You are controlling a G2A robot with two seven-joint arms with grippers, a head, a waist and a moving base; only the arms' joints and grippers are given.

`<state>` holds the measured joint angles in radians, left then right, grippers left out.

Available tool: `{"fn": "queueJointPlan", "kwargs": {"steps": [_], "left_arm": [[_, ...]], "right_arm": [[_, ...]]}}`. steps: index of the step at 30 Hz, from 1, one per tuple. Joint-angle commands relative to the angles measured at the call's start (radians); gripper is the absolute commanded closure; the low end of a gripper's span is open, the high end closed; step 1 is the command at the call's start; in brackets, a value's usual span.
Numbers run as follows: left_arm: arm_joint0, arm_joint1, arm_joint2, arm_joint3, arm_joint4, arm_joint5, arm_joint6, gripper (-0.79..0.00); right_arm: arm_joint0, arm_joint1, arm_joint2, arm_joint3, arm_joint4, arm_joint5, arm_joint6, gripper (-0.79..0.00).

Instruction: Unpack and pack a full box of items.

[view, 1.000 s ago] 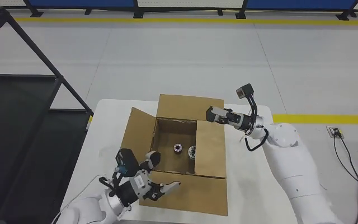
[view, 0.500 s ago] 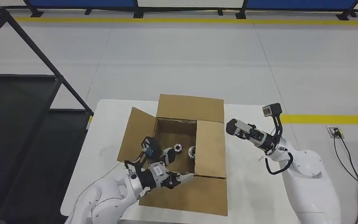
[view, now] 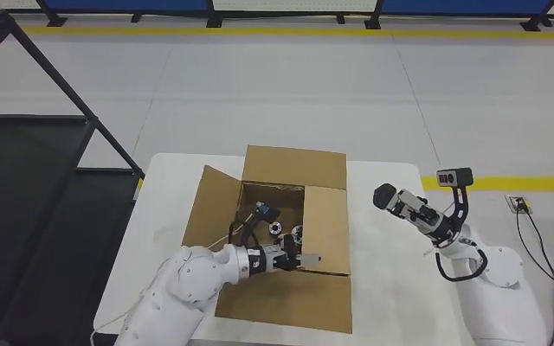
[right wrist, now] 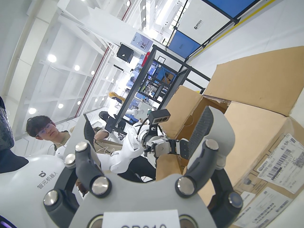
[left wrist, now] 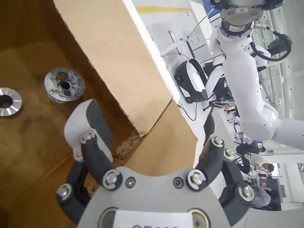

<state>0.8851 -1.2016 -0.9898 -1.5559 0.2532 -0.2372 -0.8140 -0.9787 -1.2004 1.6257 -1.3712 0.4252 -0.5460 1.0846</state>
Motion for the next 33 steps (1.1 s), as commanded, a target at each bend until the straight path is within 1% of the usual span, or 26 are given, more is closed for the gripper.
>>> {"fn": "queueJointPlan", "kwargs": {"steps": [1,5,8,11,17,20,26,30,33], "left_arm": [[-0.031,-0.009,0.030,0.041,-0.013,-0.005,0.002,-0.785],[-0.079,-0.027,0.072,0.096,-0.078,-0.029,-0.011,-0.785],[-0.097,-0.034,0.088,0.098,-0.071,-0.051,0.002,-0.785],[-0.101,-0.036,0.092,0.072,-0.050,-0.063,0.012,-0.785],[-0.087,-0.037,0.097,-0.021,0.050,-0.024,0.078,-0.785],[-0.096,-0.043,0.108,-0.030,0.063,-0.003,0.106,-0.785],[-0.148,-0.073,0.158,0.011,0.026,0.001,0.174,-0.785],[-0.188,-0.098,0.203,0.046,0.014,-0.004,0.228,-0.785],[-0.225,-0.121,0.249,0.079,0.008,-0.007,0.250,-0.785]], "right_arm": [[-0.014,0.004,0.010,-0.010,0.010,-0.008,0.000,-0.785],[-0.045,0.012,0.031,-0.036,0.017,-0.015,-0.005,-0.785],[-0.071,0.017,0.046,-0.060,0.027,-0.017,-0.008,-0.785],[-0.086,0.022,0.047,-0.069,0.040,-0.011,0.002,-0.785],[-0.095,0.029,0.045,-0.064,0.057,-0.018,0.005,-0.785],[-0.100,0.033,0.053,-0.062,0.073,-0.024,0.012,-0.785],[-0.125,0.044,0.100,-0.069,0.105,-0.070,0.000,-0.785],[-0.192,0.052,0.180,-0.107,0.162,-0.130,-0.034,-0.785],[-0.255,0.057,0.246,-0.145,0.190,-0.156,-0.064,-0.785]]}}
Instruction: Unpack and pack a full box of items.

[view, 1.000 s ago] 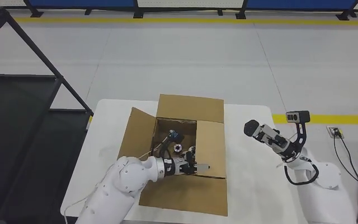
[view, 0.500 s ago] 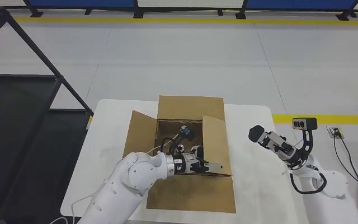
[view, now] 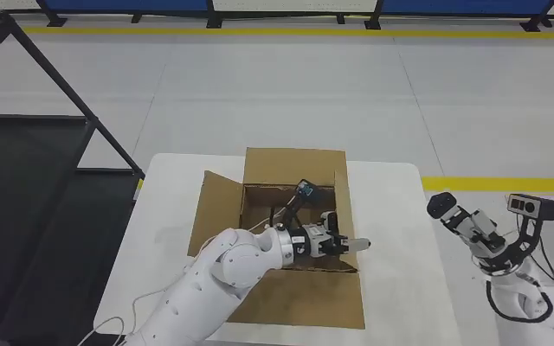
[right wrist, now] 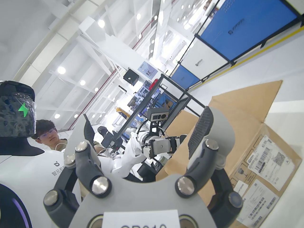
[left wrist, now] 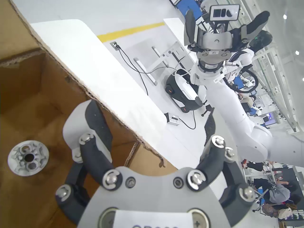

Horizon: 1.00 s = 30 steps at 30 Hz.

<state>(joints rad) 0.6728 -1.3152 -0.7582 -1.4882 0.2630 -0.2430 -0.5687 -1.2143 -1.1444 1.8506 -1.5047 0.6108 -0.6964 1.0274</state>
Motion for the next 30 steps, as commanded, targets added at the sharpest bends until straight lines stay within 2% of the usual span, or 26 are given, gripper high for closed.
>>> {"fn": "queueJointPlan", "kwargs": {"steps": [1,8,15,24,30], "left_arm": [[-0.026,-0.017,0.036,0.027,-0.006,-0.004,0.010,-0.785],[-0.128,-0.097,0.176,0.165,-0.011,-0.009,0.050,-0.785],[-0.221,-0.189,0.292,0.320,-0.036,-0.003,-0.007,-0.785],[-0.291,-0.287,0.358,0.506,-0.064,0.034,-0.064,-0.785],[-0.314,-0.330,0.361,0.590,-0.068,0.033,-0.061,-0.785]], "right_arm": [[-0.041,0.003,0.038,-0.026,0.009,-0.010,-0.014,-0.785],[-0.140,0.010,0.109,-0.085,0.005,-0.009,-0.049,-0.785],[-0.143,0.019,0.122,-0.064,0.001,0.004,-0.045,-0.785],[-0.109,0.032,0.111,-0.017,0.018,0.013,0.004,-0.785],[-0.083,0.040,0.095,0.012,0.018,0.025,0.031,-0.785]]}}
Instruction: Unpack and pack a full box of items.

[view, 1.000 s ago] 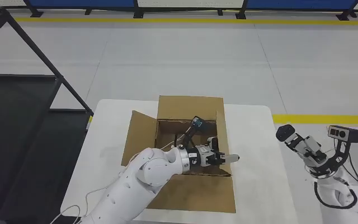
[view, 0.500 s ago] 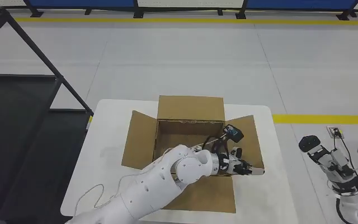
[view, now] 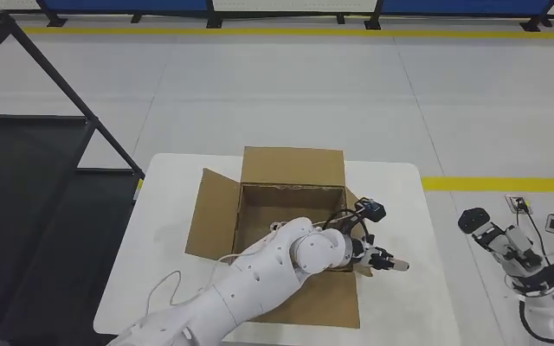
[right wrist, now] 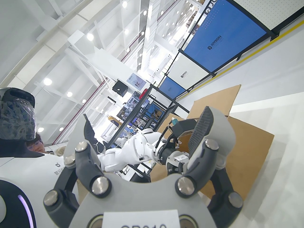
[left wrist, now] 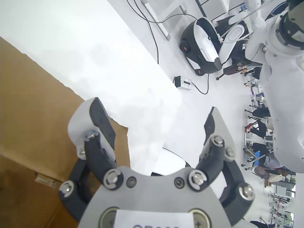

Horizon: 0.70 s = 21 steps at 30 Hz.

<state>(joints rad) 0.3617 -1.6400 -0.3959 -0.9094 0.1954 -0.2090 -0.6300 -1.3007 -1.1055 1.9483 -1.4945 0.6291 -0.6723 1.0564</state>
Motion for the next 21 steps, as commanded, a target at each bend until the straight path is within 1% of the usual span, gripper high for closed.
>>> {"fn": "queueJointPlan", "kwargs": {"steps": [1,6,9,11,14,16,18,19,21], "left_arm": [[-0.005,-0.010,-0.004,0.020,-0.002,-0.006,0.000,-0.785],[-0.011,-0.022,-0.029,0.030,0.006,-0.051,0.030,-0.785],[-0.009,-0.015,-0.061,0.006,0.021,-0.070,0.058,-0.785],[-0.002,-0.001,-0.095,-0.025,0.037,-0.080,0.079,-0.785],[0.038,0.038,-0.175,-0.107,0.058,-0.095,0.106,-0.785],[0.088,0.076,-0.247,-0.199,0.096,-0.095,0.121,-0.785],[0.165,0.119,-0.341,-0.327,0.110,-0.094,0.099,-0.785],[0.208,0.142,-0.396,-0.400,0.110,-0.092,0.066,-0.785],[0.305,0.185,-0.519,-0.557,0.162,-0.069,0.038,-0.785]], "right_arm": [[0.006,0.002,-0.005,0.006,-0.001,0.002,0.002,-0.785],[0.019,0.006,-0.014,0.011,0.002,0.006,-0.009,-0.785],[0.028,0.006,-0.016,0.018,-0.005,0.019,-0.064,-0.785],[0.033,0.007,-0.015,0.021,-0.015,0.025,-0.093,-0.785],[0.044,0.010,-0.019,0.024,-0.026,0.038,-0.113,-0.785],[0.054,0.012,-0.023,0.026,-0.027,0.049,-0.109,-0.785],[0.069,0.015,-0.033,0.022,-0.039,0.066,-0.094,-0.785],[0.078,0.017,-0.041,0.017,-0.052,0.074,-0.088,-0.785],[0.100,0.020,-0.060,0.006,-0.084,0.094,-0.078,-0.785]]}}
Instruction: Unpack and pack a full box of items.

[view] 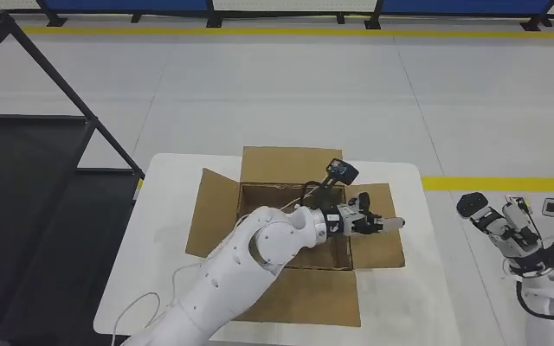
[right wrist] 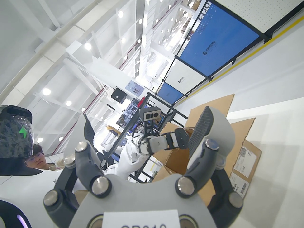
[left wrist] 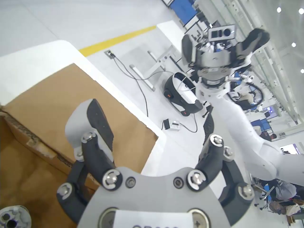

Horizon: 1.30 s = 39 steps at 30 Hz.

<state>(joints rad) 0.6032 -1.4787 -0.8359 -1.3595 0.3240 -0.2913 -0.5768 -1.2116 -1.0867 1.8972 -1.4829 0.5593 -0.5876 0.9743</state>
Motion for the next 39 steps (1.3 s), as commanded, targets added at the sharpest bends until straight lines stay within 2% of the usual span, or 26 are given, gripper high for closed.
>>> {"fn": "queueJointPlan", "kwargs": {"steps": [1,3,6,11,18,23,26,28,39], "left_arm": [[0.120,0.042,-0.136,-0.191,0.051,0.021,-0.035,-0.785],[0.228,0.073,-0.251,-0.344,0.068,0.032,-0.068,-0.785],[0.369,0.105,-0.405,-0.525,0.099,0.037,-0.084,-0.785],[0.587,0.134,-0.610,-0.724,0.121,0.035,-0.051,-0.785],[0.868,0.153,-0.850,-0.859,0.076,-0.020,0.057,-0.785],[1.033,0.155,-0.986,-0.892,0.022,-0.072,0.161,-0.785],[1.123,0.153,-1.044,-0.897,-0.037,-0.114,0.221,-0.785],[1.155,0.152,-1.061,-0.897,-0.058,-0.140,0.232,-0.785],[1.155,0.152,-1.061,-0.897,-0.058,-0.140,0.232,-0.785]], "right_arm": [[0.024,0.003,-0.019,-0.012,-0.027,0.021,0.009,-0.785],[0.054,0.006,-0.040,-0.024,-0.054,0.048,0.016,-0.785],[0.105,0.011,-0.081,-0.041,-0.104,0.086,0.031,-0.785],[0.208,0.012,-0.183,-0.036,-0.172,0.154,0.035,-0.785],[0.356,0.003,-0.375,0.003,-0.308,0.224,0.042,-0.785],[0.455,-0.014,-0.575,0.010,-0.456,0.267,0.105,-0.785],[0.515,-0.028,-0.689,0.042,-0.488,0.298,0.170,-0.785],[0.533,-0.033,-0.714,0.054,-0.482,0.312,0.177,-0.785],[0.533,-0.033,-0.714,0.054,-0.482,0.312,0.177,-0.785]]}}
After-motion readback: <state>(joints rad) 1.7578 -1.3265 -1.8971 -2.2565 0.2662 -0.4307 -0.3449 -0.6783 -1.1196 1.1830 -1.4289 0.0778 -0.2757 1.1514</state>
